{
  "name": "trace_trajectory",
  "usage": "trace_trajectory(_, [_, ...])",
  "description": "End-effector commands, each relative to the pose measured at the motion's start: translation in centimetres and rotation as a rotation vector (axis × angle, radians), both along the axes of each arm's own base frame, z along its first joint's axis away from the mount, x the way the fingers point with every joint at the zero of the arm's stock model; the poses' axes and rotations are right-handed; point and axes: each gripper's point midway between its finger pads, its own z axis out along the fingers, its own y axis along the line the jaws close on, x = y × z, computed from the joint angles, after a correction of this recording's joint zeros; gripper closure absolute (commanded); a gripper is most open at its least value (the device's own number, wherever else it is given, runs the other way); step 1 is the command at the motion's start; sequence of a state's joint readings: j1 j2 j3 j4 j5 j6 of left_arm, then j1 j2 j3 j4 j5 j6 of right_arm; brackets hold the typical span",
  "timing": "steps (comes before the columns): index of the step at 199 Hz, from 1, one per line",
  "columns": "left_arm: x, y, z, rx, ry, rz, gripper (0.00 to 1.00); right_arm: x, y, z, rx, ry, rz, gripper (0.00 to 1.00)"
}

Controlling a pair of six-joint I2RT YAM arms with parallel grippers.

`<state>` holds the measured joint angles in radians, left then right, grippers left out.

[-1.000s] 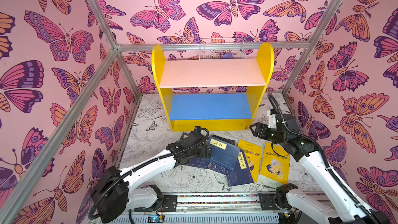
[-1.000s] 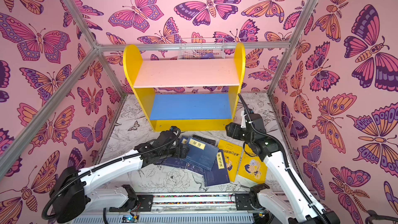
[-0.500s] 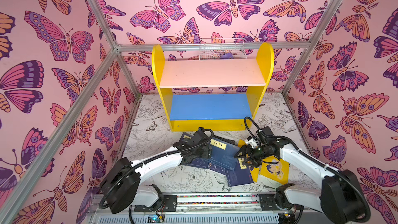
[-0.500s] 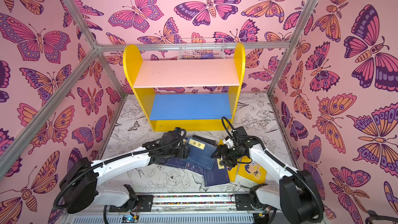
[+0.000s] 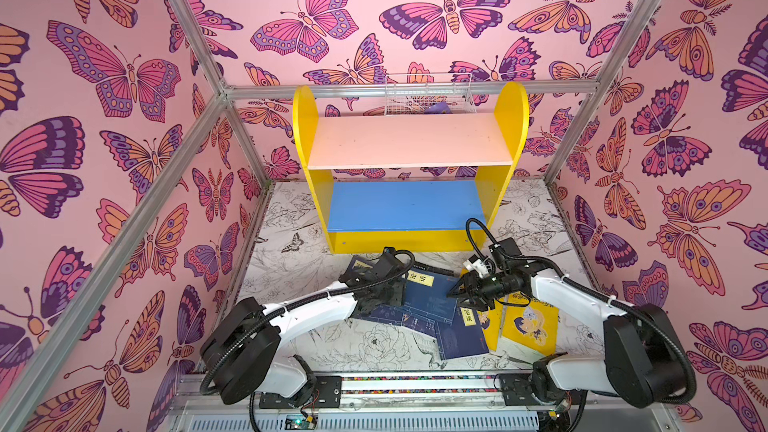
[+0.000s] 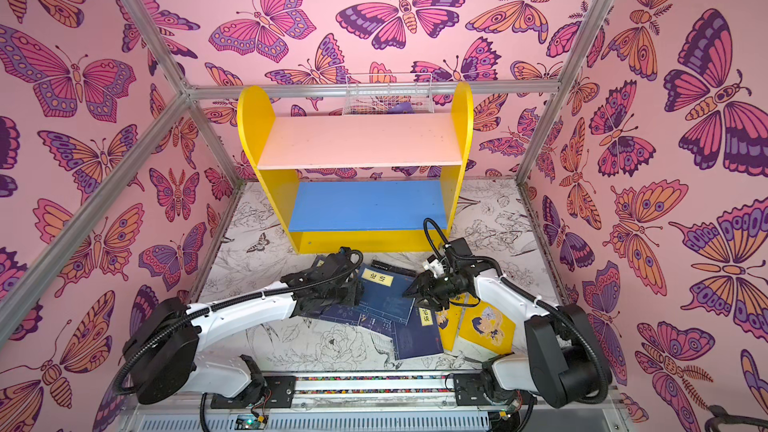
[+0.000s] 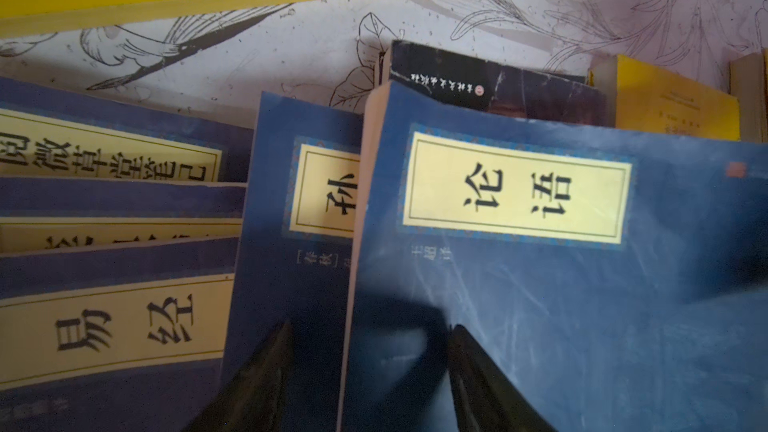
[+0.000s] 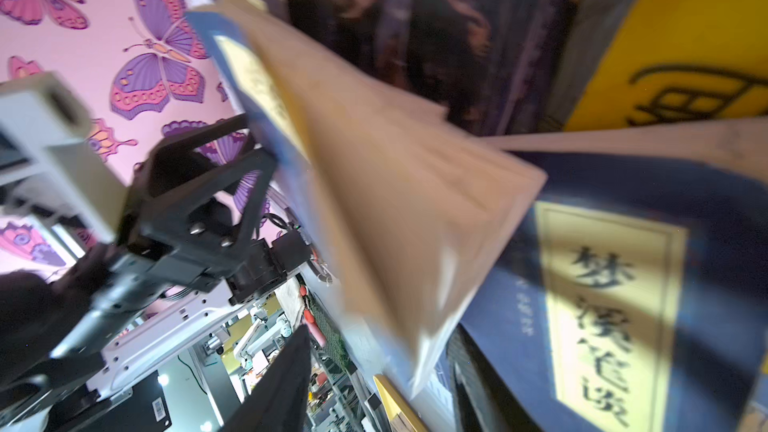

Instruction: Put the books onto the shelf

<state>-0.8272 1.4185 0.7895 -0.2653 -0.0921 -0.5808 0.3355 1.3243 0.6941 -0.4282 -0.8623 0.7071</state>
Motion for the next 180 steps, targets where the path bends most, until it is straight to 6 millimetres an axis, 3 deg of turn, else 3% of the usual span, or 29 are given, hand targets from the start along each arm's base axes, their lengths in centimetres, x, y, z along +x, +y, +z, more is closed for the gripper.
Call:
trace_trajectory(1, [-1.7, 0.6, -2.5, 0.06, 0.08, -0.044, 0.39, 1.1, 1.1, 3.7, 0.08, -0.134, 0.036, 0.5])
trace_trajectory(57, [-1.9, -0.2, -2.1, 0.018, 0.068, -0.083, 0.4, 3.2, 1.7, 6.3, 0.115, -0.24, 0.017, 0.56])
trace_trajectory(79, [-2.0, -0.5, -1.9, -0.006, 0.059, -0.103, 0.4, 4.2, 2.1, 6.4, 0.11, -0.267, 0.003, 0.6])
trace_trajectory(116, [-2.1, -0.6, -1.4, -0.033, 0.038, -0.112, 0.43, 3.8, 3.4, 6.3, 0.106, -0.286, 0.043, 0.65])
trace_trajectory(180, [-2.1, -0.4, -0.9, -0.057, 0.008, -0.101, 0.42, 4.3, 3.0, 7.0, 0.064, -0.355, 0.038, 0.99])
